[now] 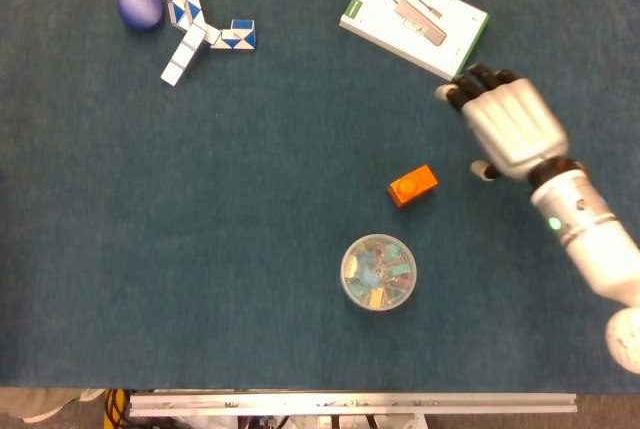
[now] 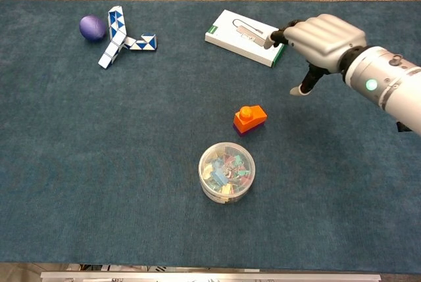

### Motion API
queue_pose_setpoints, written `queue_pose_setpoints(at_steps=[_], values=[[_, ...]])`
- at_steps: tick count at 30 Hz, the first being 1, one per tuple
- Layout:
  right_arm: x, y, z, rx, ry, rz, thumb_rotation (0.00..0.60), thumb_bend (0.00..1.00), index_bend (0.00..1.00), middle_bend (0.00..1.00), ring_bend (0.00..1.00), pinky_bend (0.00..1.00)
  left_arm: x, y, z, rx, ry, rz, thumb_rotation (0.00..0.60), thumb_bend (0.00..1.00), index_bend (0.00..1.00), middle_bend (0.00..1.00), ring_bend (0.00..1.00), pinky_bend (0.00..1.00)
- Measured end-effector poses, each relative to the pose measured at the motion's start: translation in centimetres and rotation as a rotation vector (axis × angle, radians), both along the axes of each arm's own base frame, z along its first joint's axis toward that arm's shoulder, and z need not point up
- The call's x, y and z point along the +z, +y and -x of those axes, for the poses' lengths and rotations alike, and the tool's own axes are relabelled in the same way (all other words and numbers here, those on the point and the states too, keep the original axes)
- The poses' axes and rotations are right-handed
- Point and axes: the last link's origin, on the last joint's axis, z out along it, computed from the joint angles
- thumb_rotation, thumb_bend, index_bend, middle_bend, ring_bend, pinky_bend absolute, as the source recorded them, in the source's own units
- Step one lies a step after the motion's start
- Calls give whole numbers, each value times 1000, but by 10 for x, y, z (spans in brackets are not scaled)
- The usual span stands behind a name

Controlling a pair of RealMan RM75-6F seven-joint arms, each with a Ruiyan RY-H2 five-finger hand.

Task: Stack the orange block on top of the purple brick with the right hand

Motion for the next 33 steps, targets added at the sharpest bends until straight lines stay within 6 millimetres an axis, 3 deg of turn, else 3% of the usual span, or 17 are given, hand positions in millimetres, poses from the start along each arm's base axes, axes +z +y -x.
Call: queue_pose_setpoints(at_steps=[4, 10, 17, 25, 33], values=[[22, 3, 23, -10, -37, 74, 600, 206, 397, 355, 213, 301, 0, 1, 1, 7, 4, 1, 600, 240, 332, 331, 287, 181], [67, 14, 74, -68, -78, 239, 600, 219, 417, 376, 218, 301, 0, 4, 1, 15, 10, 3, 600, 240, 332, 331, 287, 181], [108, 48, 129, -150, -97, 387, 600, 220, 421, 387, 219, 301, -3, 8, -3, 2, 19, 22, 600, 240, 332, 331, 287, 181], [136, 82, 151, -205, -90, 444, 600, 218, 428, 398, 219, 301, -8, 9, -10, -14, 23, 34, 600, 240, 332, 331, 287, 181], [136, 106, 152, -233, -119, 435, 600, 217, 433, 406, 223, 301, -10, 12, -15, -25, 20, 44, 600, 240, 332, 331, 287, 181]])
